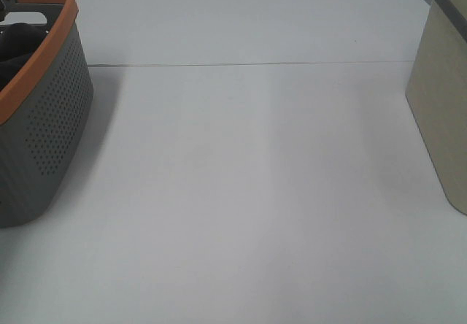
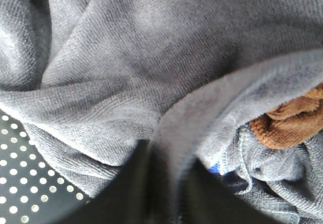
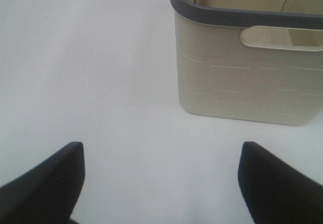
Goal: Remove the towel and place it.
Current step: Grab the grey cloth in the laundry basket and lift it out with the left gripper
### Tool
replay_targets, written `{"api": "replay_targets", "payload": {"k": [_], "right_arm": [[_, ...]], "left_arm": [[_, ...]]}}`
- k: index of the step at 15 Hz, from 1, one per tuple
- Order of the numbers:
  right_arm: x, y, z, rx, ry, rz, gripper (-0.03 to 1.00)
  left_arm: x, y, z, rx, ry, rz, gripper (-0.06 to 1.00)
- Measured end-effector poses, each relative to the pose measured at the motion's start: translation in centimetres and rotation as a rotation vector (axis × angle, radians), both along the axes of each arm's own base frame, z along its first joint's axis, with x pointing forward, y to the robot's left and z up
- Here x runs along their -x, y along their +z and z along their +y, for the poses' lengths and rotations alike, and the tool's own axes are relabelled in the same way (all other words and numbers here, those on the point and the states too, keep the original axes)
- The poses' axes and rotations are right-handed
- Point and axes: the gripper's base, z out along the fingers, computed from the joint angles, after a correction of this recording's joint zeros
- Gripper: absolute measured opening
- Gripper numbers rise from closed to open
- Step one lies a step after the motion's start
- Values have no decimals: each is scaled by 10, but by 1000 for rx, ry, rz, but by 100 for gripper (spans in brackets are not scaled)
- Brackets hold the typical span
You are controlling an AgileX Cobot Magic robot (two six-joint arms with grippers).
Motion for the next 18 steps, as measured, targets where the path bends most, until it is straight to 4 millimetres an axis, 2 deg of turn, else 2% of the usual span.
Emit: {"api": "replay_targets", "payload": {"k": [1, 2, 4, 7, 11, 12, 13, 18], "right_arm": [[0, 0, 0, 0, 0, 0, 74], [0, 0, 0, 0, 0, 0, 74], [0, 0, 0, 0, 0, 0, 74], [0, 0, 0, 0, 0, 0, 74], [0, 0, 0, 0, 0, 0, 74], [0, 0, 0, 0, 0, 0, 74], [0, 0, 0, 0, 0, 0, 74], [0, 0, 0, 0, 0, 0, 74]], "left_arm": [[0, 0, 0, 0, 0, 0, 2], [0, 1, 0, -1, -4, 0, 0], [6, 12, -1, 0, -4, 1, 0], [24, 43, -2, 2, 7, 23, 0], [51, 96, -8, 37, 21, -62, 0], [54, 102, -9, 46, 25, -79, 0], [69, 128, -13, 86, 61, -156, 0], [114, 189, -26, 180, 67, -337, 0]]}}
